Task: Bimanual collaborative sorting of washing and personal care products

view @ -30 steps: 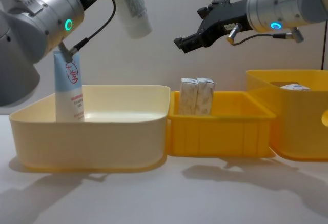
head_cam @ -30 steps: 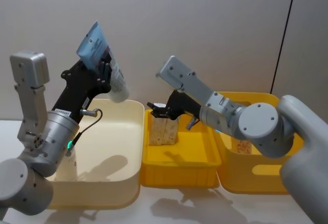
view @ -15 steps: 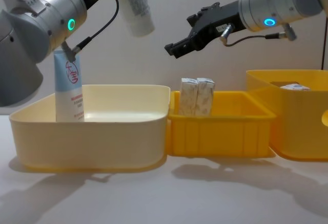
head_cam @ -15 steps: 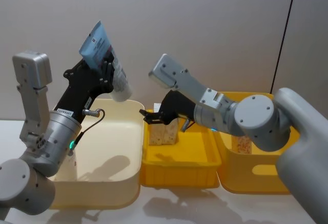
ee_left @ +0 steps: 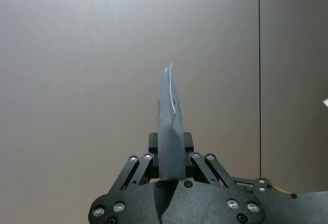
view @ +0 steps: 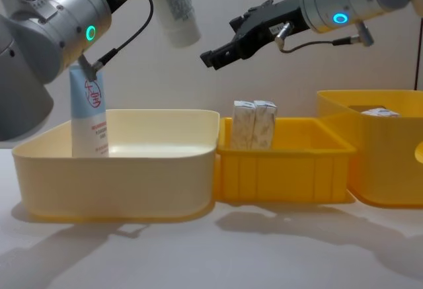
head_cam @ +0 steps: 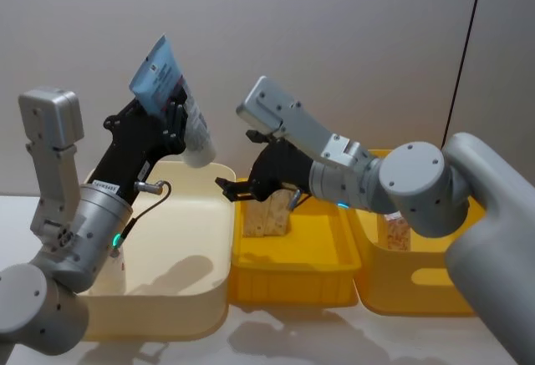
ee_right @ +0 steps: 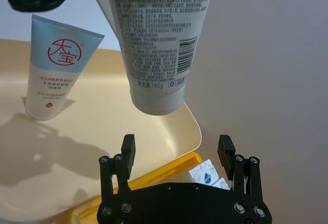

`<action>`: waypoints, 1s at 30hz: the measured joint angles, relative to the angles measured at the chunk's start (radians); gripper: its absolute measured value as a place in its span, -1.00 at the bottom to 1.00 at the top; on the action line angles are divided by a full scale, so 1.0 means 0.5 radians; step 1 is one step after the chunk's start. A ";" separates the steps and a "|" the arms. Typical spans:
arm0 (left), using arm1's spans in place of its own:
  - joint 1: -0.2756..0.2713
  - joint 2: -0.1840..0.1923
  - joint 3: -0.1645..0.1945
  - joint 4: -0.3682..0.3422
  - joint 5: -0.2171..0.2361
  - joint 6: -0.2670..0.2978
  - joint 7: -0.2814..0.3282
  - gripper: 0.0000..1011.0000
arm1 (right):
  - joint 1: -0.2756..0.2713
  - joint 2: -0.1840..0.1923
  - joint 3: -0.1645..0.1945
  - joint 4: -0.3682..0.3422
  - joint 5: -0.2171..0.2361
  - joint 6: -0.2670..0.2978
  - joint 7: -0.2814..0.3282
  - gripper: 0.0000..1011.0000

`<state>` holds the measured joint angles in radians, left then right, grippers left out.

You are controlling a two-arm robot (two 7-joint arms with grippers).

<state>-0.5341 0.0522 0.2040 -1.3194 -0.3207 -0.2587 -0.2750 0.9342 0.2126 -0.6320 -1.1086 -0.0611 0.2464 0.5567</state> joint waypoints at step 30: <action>0.026 -0.021 0.031 0.005 -0.029 0.025 -0.019 -0.51 | 0.060 -0.078 -0.036 0.065 0.085 -0.001 0.081 0.98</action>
<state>-0.5213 0.0416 0.2196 -1.3166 -0.3354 -0.2464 -0.2846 0.9641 0.1738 -0.6501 -1.0762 -0.0188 0.2461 0.5970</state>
